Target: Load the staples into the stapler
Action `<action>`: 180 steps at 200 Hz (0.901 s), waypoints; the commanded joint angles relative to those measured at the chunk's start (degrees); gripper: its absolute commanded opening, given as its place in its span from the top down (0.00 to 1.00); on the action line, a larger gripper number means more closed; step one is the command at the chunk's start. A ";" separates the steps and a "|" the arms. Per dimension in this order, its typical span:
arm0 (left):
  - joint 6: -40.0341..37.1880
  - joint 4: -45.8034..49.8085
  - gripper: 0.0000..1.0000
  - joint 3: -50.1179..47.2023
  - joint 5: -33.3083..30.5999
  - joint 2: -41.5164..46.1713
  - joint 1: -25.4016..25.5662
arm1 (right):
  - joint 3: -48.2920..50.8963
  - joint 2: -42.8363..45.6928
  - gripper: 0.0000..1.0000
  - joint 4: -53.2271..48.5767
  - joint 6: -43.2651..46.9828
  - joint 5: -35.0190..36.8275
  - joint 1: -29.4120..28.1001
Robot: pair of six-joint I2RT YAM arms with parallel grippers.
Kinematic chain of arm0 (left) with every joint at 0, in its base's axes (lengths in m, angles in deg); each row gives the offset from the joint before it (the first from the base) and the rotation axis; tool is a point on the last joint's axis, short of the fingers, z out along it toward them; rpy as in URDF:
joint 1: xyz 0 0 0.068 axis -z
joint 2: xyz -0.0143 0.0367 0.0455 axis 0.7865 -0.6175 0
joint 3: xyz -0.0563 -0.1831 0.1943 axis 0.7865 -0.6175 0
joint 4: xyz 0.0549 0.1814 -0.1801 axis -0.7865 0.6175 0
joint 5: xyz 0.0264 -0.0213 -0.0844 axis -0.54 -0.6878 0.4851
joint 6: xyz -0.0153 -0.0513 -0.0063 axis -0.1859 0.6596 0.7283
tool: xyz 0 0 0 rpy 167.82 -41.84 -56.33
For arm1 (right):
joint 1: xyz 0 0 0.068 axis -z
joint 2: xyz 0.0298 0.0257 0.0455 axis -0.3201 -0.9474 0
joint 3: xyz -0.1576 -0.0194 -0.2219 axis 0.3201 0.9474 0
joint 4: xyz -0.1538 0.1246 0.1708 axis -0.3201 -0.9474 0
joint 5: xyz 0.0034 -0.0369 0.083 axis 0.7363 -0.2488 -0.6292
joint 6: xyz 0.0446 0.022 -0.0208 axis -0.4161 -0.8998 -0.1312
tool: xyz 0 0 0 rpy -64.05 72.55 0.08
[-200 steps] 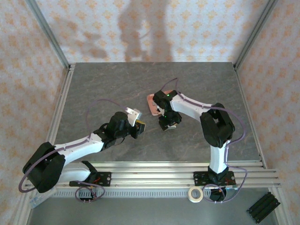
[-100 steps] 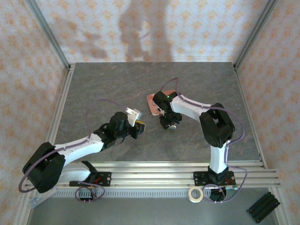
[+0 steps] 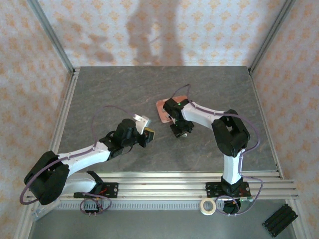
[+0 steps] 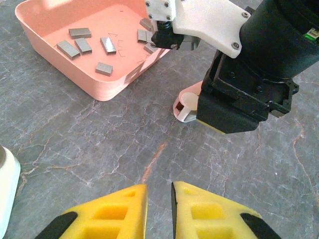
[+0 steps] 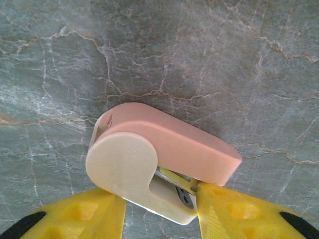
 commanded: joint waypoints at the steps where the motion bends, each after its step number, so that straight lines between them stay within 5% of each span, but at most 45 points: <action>1: 0.37 -0.75 0.79 -0.04 -0.39 0.73 0.02 | 1.60 -1.34 0.59 2.27 -1.60 0.09 0.17; 51: 0.29 0.12 0.79 -0.13 -0.95 1.78 0.08 | 1.38 -0.83 0.65 1.65 -2.90 -1.69 0.22; 109: 0.55 0.13 0.79 -0.57 -1.30 2.69 0.01 | 3.02 7.34 0.63 1.72 -11.29 -11.76 0.23; 144: 0.73 -0.04 0.79 -0.56 -1.33 2.88 0.05 | 2.28 12.41 0.58 -1.17 -11.21 -6.52 0.24; 180: 0.87 -0.66 0.79 -0.48 -0.96 2.35 0.01 | 2.40 12.00 0.71 -3.09 -9.25 -0.59 0.21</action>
